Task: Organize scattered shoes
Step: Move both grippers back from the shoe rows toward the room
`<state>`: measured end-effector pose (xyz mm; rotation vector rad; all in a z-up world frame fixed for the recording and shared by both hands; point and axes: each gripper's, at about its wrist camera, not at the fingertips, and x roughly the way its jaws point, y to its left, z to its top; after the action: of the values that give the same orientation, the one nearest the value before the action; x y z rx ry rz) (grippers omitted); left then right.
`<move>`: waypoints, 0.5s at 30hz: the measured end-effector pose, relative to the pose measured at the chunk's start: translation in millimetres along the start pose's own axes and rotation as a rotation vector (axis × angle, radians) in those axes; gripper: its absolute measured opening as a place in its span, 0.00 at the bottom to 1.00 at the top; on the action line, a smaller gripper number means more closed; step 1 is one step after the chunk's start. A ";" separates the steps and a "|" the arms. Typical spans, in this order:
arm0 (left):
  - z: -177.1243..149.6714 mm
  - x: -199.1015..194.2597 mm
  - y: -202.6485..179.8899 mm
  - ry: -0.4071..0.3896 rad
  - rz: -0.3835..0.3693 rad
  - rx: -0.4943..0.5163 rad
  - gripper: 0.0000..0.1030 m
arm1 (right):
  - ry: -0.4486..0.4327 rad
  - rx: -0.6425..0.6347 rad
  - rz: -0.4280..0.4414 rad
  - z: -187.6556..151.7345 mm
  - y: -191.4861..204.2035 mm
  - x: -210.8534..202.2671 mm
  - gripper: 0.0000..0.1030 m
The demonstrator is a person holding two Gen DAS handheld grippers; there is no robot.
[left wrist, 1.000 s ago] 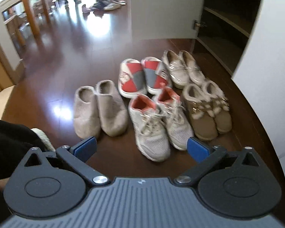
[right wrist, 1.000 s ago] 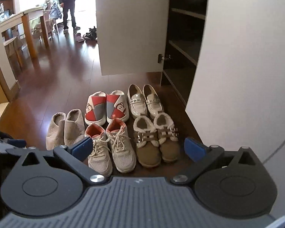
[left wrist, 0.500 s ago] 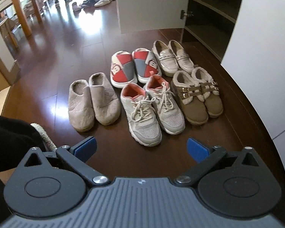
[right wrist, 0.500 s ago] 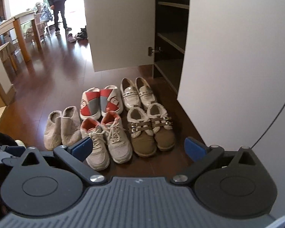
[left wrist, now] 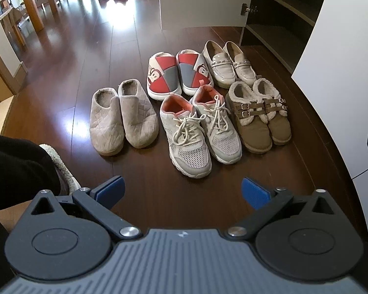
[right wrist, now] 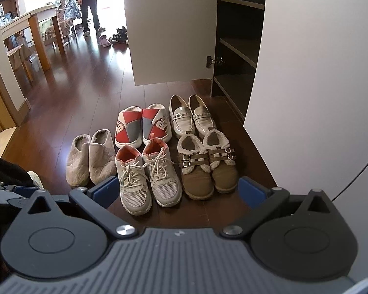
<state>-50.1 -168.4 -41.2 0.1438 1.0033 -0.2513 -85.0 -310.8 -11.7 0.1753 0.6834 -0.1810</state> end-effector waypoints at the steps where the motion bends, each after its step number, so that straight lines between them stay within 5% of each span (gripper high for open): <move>1: 2.8 -0.9 3.6 -0.006 -0.003 -0.010 0.99 | -0.012 0.007 -0.010 3.5 0.7 -0.3 0.98; 8: 54.3 -22.3 70.2 -0.163 0.000 -0.116 0.99 | -0.411 0.067 0.041 46.2 -0.2 -52.4 0.98; 15: 96.1 -51.8 153.3 -0.295 0.209 -0.174 0.99 | -0.522 0.016 0.076 77.6 -11.7 -50.8 0.99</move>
<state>43.6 -36.1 54.3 0.0497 0.7059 0.0076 -78.9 -333.7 78.7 0.1599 0.1555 -0.1506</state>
